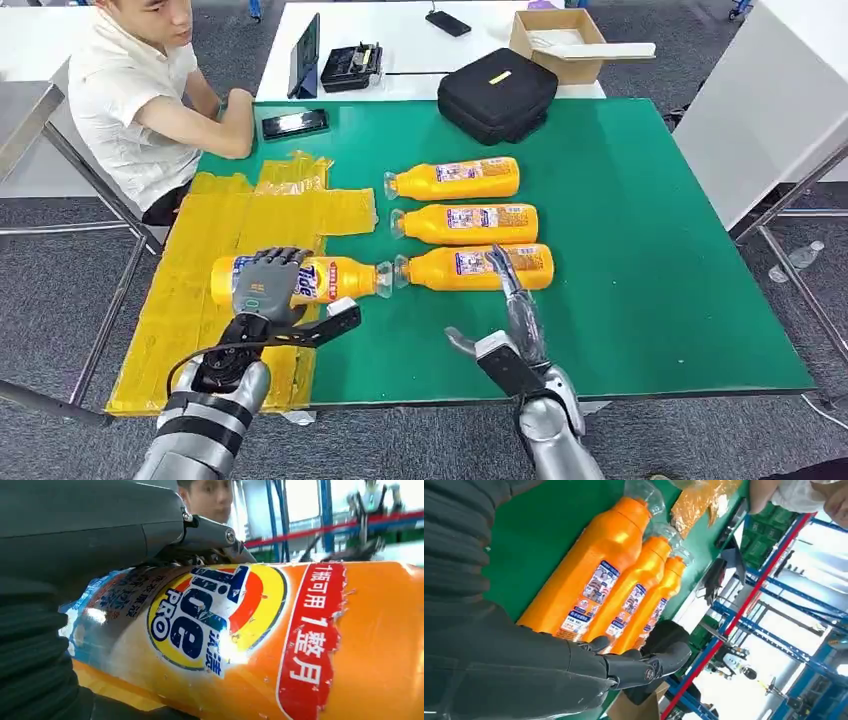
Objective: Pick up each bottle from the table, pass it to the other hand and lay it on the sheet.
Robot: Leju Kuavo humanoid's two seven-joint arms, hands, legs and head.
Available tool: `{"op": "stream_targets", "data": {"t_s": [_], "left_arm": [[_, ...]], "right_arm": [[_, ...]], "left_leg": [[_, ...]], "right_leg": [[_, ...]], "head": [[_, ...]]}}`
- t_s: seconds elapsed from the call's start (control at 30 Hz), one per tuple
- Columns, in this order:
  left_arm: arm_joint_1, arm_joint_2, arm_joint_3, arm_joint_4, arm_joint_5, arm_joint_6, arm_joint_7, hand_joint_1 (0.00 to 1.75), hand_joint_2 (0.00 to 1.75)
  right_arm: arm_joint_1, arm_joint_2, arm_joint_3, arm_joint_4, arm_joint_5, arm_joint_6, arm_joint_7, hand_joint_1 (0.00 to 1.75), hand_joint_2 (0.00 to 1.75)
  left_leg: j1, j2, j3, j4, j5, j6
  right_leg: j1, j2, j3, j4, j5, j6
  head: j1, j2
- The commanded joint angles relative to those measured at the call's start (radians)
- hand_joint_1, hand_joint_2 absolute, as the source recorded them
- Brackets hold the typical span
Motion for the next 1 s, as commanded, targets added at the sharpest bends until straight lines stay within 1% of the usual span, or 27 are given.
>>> {"op": "stream_targets", "data": {"t_s": [0.03, 0.1, 0.13, 0.17, 0.33, 0.4, 0.5, 0.53, 0.57, 0.6, 0.63, 0.7, 0.73, 0.77, 0.87, 1.0], "left_arm": [[-0.151, 0.033, 0.080, 0.335, 0.002, -0.021, -0.001, 1.75, 1.75], [-0.157, 0.032, 0.087, 0.347, 0.004, -0.015, -0.003, 1.75, 1.75], [-0.157, 0.032, 0.087, 0.347, 0.004, -0.015, -0.003, 1.75, 1.75], [-0.157, 0.032, 0.087, 0.347, 0.004, -0.015, -0.003, 1.75, 1.75], [-0.167, 0.030, 0.095, 0.367, -0.002, -0.029, 0.006, 1.75, 1.75], [-0.170, 0.025, 0.111, 0.375, 0.003, -0.023, 0.014, 1.75, 1.75], [-0.161, 0.010, 0.160, 0.357, 0.052, -0.018, -0.012, 1.75, 1.75], [-0.159, 0.011, 0.166, 0.354, 0.054, -0.023, -0.013, 1.66, 1.75], [-0.158, 0.012, 0.170, 0.351, 0.054, -0.030, -0.014, 1.34, 1.75], [-0.161, 0.014, 0.168, 0.355, 0.049, -0.040, -0.015, 0.44, 1.75], [-0.161, 0.014, 0.168, 0.356, 0.049, -0.040, -0.015, 0.00, 1.75], [-0.176, 0.013, 0.162, 0.382, 0.028, -0.070, -0.011, 0.00, 1.75], [-0.184, 0.009, 0.162, 0.398, 0.027, -0.086, -0.011, 0.00, 1.75], [-0.193, 0.007, 0.162, 0.418, 0.026, -0.106, -0.010, 0.00, 1.75], [-0.224, 0.016, 0.148, 0.480, 0.019, -0.153, -0.018, 0.00, 1.75], [-0.238, 0.022, 0.151, 0.502, 0.028, -0.171, -0.030, 0.00, 1.75]], "right_arm": [[-0.067, 0.000, -0.004, 0.129, -0.014, 0.006, -0.017, 0.00, 1.75], [-0.068, 0.000, -0.003, 0.131, -0.014, 0.006, -0.018, 0.00, 1.75], [-0.068, 0.000, -0.003, 0.131, -0.014, 0.006, -0.018, 0.00, 1.75], [-0.068, 0.000, -0.003, 0.131, -0.014, 0.006, -0.018, 0.00, 1.75], [-0.069, -0.001, -0.002, 0.135, -0.015, 0.008, -0.018, 0.00, 1.75], [-0.069, -0.002, -0.002, 0.134, -0.016, 0.007, -0.019, 0.00, 1.75], [-0.062, -0.010, -0.003, 0.132, -0.017, 0.005, -0.021, 0.00, 1.75], [-0.062, -0.011, -0.003, 0.132, -0.017, 0.004, -0.022, 0.00, 1.75], [-0.062, -0.012, -0.004, 0.132, -0.017, 0.004, -0.022, 0.00, 1.75], [-0.064, -0.012, -0.005, 0.132, -0.018, 0.003, -0.023, 0.00, 1.75], [-0.065, -0.013, -0.006, 0.132, -0.018, 0.003, -0.023, 0.00, 1.75], [-0.071, -0.014, -0.010, 0.142, -0.021, 0.003, -0.024, 0.00, 1.75], [-0.075, -0.016, -0.012, 0.150, -0.021, 0.002, -0.026, 0.00, 1.75], [-0.076, -0.019, -0.011, 0.155, -0.023, -0.002, -0.026, 0.00, 1.75], [-0.094, -0.038, 0.011, 0.177, -0.047, -0.015, -0.026, 0.00, 1.75], [-0.101, -0.046, 0.020, 0.185, -0.059, -0.021, -0.026, 0.00, 1.75]], "left_leg": [[0.000, 0.002, 0.003, -0.001, 0.000, 0.000], [0.000, 0.002, 0.002, -0.001, 0.000, 0.000], [0.001, 0.004, 0.005, -0.002, 0.000, 0.001], [0.000, 0.002, 0.002, -0.001, 0.000, 0.000], [0.001, 0.002, 0.003, -0.001, 0.000, 0.001], [0.001, 0.003, 0.003, -0.001, 0.000, 0.001], [0.000, 0.002, 0.003, -0.001, 0.000, 0.001], [0.000, 0.002, 0.003, -0.001, 0.000, 0.001], [0.000, 0.002, 0.003, -0.001, 0.000, 0.001], [0.000, 0.002, 0.003, -0.001, 0.000, 0.001], [0.000, 0.002, 0.003, -0.001, 0.000, 0.001], [0.001, 0.003, 0.005, -0.001, 0.000, 0.001], [0.000, 0.001, 0.003, 0.000, 0.000, 0.001], [0.000, 0.002, 0.004, -0.001, 0.000, 0.001], [0.000, 0.001, 0.003, -0.001, 0.000, 0.001], [0.000, 0.002, 0.004, -0.001, 0.000, 0.001]], "right_leg": [[0.001, 0.001, 0.003, -0.002, 0.001, -0.003], [0.001, 0.001, 0.002, -0.001, 0.000, -0.002], [0.002, 0.001, 0.005, -0.003, 0.001, -0.005], [0.001, 0.000, 0.002, -0.001, 0.000, -0.003], [0.001, 0.001, 0.003, -0.001, 0.000, -0.003], [0.001, 0.001, 0.004, -0.001, 0.000, -0.003], [0.001, 0.000, 0.003, -0.001, 0.000, -0.003], [0.001, 0.000, 0.003, -0.001, 0.000, -0.003], [0.001, 0.001, 0.003, -0.001, 0.000, -0.003], [0.001, 0.001, 0.003, -0.001, 0.000, -0.002], [0.001, 0.001, 0.003, -0.001, 0.000, -0.002], [0.002, 0.000, 0.005, -0.002, 0.000, -0.004], [0.001, 0.000, 0.002, -0.001, 0.000, -0.002], [0.001, 0.000, 0.004, -0.001, 0.000, -0.003], [0.000, 0.000, 0.003, -0.001, 0.000, -0.001], [0.001, 0.000, 0.004, -0.001, 0.001, -0.002]], "head": [[0.000, 0.000], [0.000, 0.000], [0.000, 0.000], [0.000, 0.000], [0.000, 0.000], [0.000, 0.000], [0.000, 0.000], [0.000, 0.000], [0.000, 0.000], [0.000, 0.000], [0.000, 0.000], [0.000, 0.000], [0.000, 0.000], [0.000, 0.000], [0.000, 0.000], [0.000, 0.000]]}}
